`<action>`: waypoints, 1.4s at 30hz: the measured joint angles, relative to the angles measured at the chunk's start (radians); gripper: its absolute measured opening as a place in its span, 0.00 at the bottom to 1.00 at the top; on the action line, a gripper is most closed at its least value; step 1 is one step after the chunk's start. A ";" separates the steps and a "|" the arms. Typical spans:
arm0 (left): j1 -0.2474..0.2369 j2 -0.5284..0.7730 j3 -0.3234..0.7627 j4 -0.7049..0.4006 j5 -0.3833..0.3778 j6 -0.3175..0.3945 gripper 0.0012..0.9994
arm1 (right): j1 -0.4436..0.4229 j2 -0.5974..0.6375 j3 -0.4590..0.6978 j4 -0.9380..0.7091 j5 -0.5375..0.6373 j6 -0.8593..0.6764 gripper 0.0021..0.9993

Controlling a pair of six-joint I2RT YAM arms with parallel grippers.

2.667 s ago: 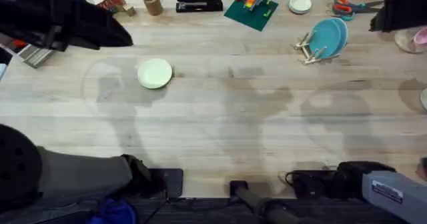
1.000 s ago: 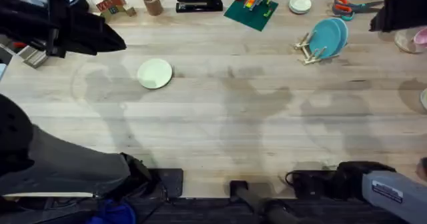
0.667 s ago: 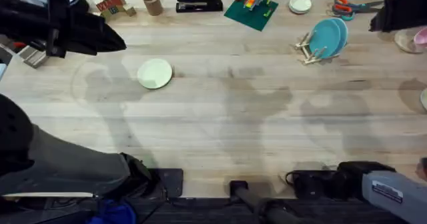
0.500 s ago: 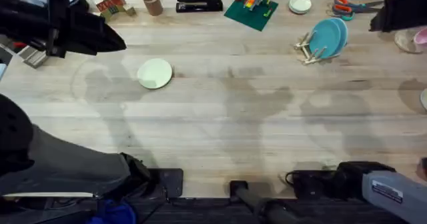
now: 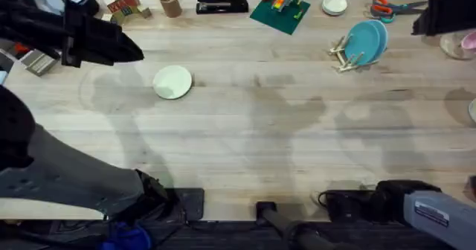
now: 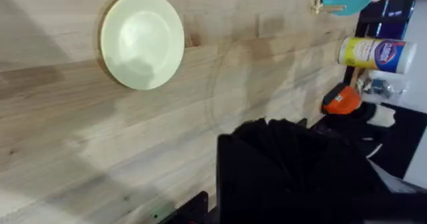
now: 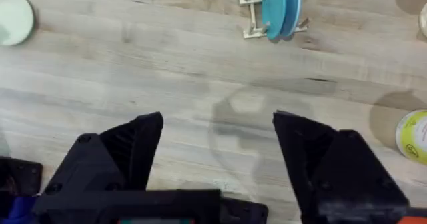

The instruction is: Pick up the plates from the table one by one and place each into a slot on the dish rack.

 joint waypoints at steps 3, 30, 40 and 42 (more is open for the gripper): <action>0.000 0.022 0.000 0.000 0.000 0.018 0.04 | 0.000 0.000 0.000 0.000 0.000 0.000 1.00; 0.000 0.194 -0.001 0.091 -0.010 0.054 0.04 | 0.000 0.000 0.000 0.000 0.000 0.000 1.00; 0.000 0.199 -0.001 0.134 -0.027 0.054 0.04 | 0.000 0.000 0.000 -0.002 0.000 0.000 0.99; 0.000 0.199 -0.001 0.137 -0.027 0.054 0.04 | 0.000 0.000 0.000 -0.002 0.000 0.000 0.99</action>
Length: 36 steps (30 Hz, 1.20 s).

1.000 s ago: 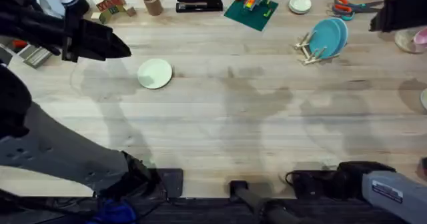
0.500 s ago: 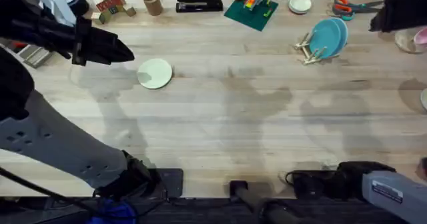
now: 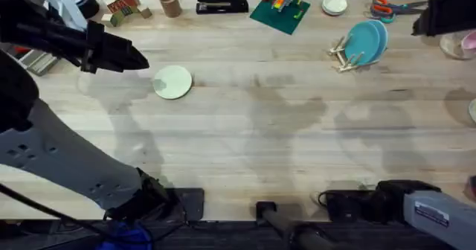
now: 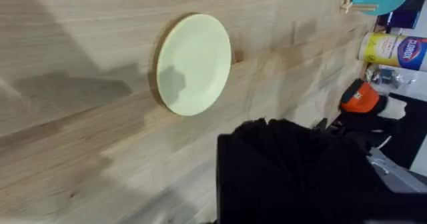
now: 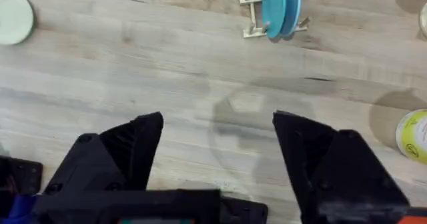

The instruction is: Pick up the plates from the table one by one and place each into a slot on the dish rack.

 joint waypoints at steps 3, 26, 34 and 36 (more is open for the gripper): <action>0.000 0.000 0.000 0.003 0.000 0.000 0.04 | 0.000 0.000 0.000 0.000 0.000 0.000 0.99; 0.000 0.166 0.000 0.113 -0.001 -0.003 0.04 | 0.000 0.000 0.000 0.000 0.000 0.000 0.99; 0.000 0.277 0.000 0.194 -0.004 -0.024 0.04 | 0.000 0.000 0.000 0.000 0.000 0.000 0.99; 0.001 0.312 0.000 0.196 0.013 -0.032 0.04 | 0.000 0.000 0.000 0.000 0.000 0.000 0.99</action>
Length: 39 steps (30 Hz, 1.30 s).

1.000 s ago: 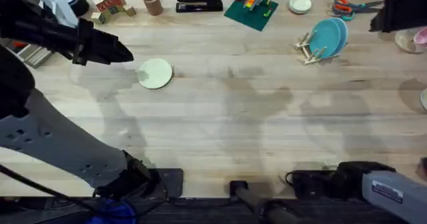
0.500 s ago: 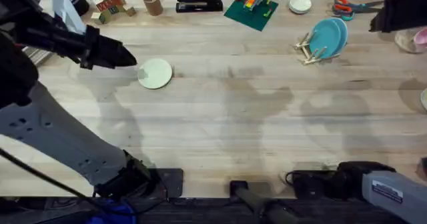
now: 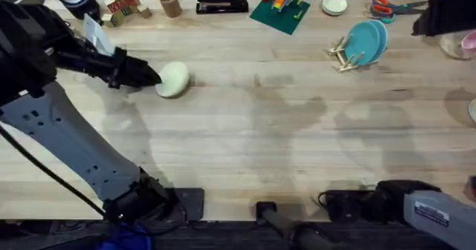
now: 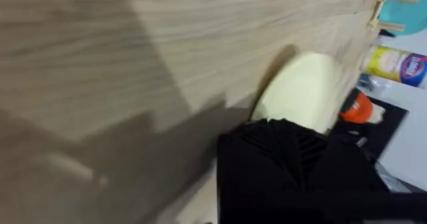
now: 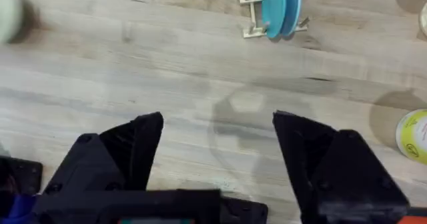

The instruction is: Pick up the plates from the table one by one and place each into a slot on the dish rack.

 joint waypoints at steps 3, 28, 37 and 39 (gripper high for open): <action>0.003 0.028 0.002 -0.005 0.043 -0.016 0.04 | 0.000 0.000 0.000 0.000 0.000 0.000 0.99; 0.004 0.030 0.003 0.008 0.060 -0.041 0.04 | 0.000 0.015 0.002 0.006 -0.059 0.065 0.99; 0.004 0.030 0.003 0.008 0.060 -0.044 0.04 | 0.002 0.170 0.005 0.047 -0.202 0.209 0.99; 0.004 0.030 0.003 0.008 0.060 -0.044 0.04 | 0.011 0.209 0.005 0.062 -0.210 0.257 0.99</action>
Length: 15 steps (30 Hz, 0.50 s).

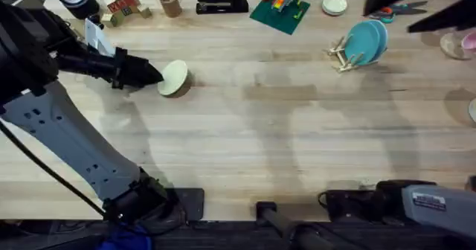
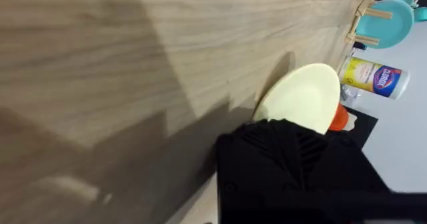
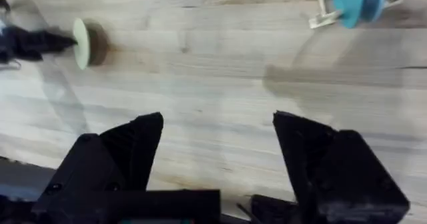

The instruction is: Pick up the plates from the table one by one and place each into a slot on the dish rack.

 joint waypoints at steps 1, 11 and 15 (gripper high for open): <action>0.000 0.000 0.000 0.000 0.000 0.000 0.04 | 0.010 0.018 0.000 0.010 -0.001 0.024 0.99; 0.000 0.000 0.000 0.000 0.000 0.000 0.04 | 0.209 0.155 0.000 0.208 -0.016 0.180 0.99; 0.000 0.000 0.000 0.000 0.000 0.000 0.04 | 0.289 0.228 0.000 0.271 -0.020 0.230 1.00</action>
